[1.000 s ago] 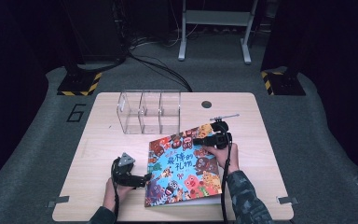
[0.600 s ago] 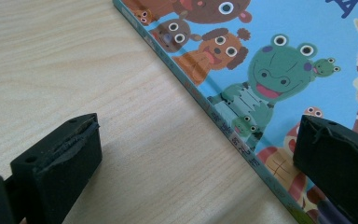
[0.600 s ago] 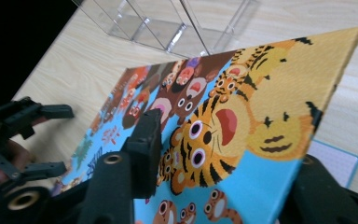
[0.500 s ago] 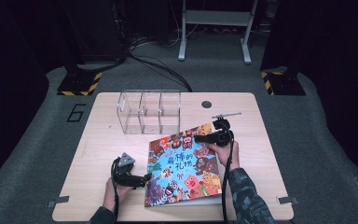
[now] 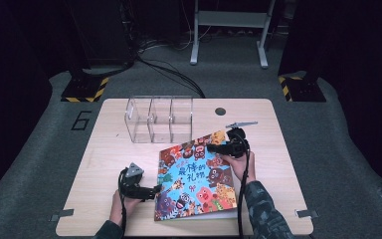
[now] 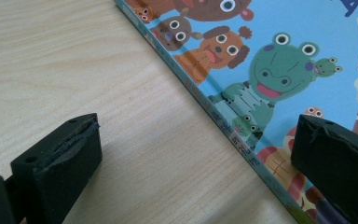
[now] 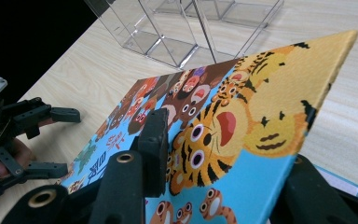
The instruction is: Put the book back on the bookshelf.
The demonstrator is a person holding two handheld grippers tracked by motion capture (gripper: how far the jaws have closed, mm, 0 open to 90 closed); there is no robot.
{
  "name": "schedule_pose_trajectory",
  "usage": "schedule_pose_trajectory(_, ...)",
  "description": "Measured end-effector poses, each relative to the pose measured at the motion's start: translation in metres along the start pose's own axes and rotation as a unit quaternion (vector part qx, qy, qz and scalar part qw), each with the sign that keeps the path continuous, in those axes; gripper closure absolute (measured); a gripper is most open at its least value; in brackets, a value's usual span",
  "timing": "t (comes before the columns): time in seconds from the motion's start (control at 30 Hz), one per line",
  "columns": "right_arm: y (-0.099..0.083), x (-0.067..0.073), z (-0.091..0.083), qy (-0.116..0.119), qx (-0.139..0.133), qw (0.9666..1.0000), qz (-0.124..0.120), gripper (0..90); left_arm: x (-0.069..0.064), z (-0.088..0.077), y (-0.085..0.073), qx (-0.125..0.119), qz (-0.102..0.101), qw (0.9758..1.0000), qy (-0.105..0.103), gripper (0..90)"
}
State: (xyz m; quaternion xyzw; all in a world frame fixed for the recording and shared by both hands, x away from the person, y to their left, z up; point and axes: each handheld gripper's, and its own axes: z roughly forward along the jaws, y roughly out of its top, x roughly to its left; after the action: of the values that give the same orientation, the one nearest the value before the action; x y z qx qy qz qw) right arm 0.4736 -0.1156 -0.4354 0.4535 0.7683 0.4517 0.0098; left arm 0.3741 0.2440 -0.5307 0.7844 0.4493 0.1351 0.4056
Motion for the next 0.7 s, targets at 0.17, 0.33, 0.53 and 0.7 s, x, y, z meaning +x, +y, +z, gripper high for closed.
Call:
schedule_pose_trajectory(0.17, 0.001, 0.004, -0.002, -0.005, -0.006, 0.9999, -0.011, 60.2, 0.002, 0.0, 0.0, 0.0, -0.002, 1.0, -0.007, 1.6)
schedule_pose_trajectory(0.33, -0.002, 0.006, -0.004, -0.008, -0.013, 0.9996, -0.023, 60.0, 0.005, 0.0, 0.001, 0.001, 0.003, 1.0, -0.008, 1.7)
schedule_pose_trajectory(0.53, -0.004, 0.008, -0.007, -0.012, -0.021, 0.9993, -0.03, 59.9, 0.005, 0.0, 0.002, 0.005, 0.006, 1.0, -0.004, 1.7)
schedule_pose_trajectory(0.7, -0.005, 0.012, -0.01, -0.016, -0.029, 0.9987, -0.039, 59.7, 0.006, -0.001, 0.005, 0.013, -0.014, 0.9998, -0.006, 0.9)
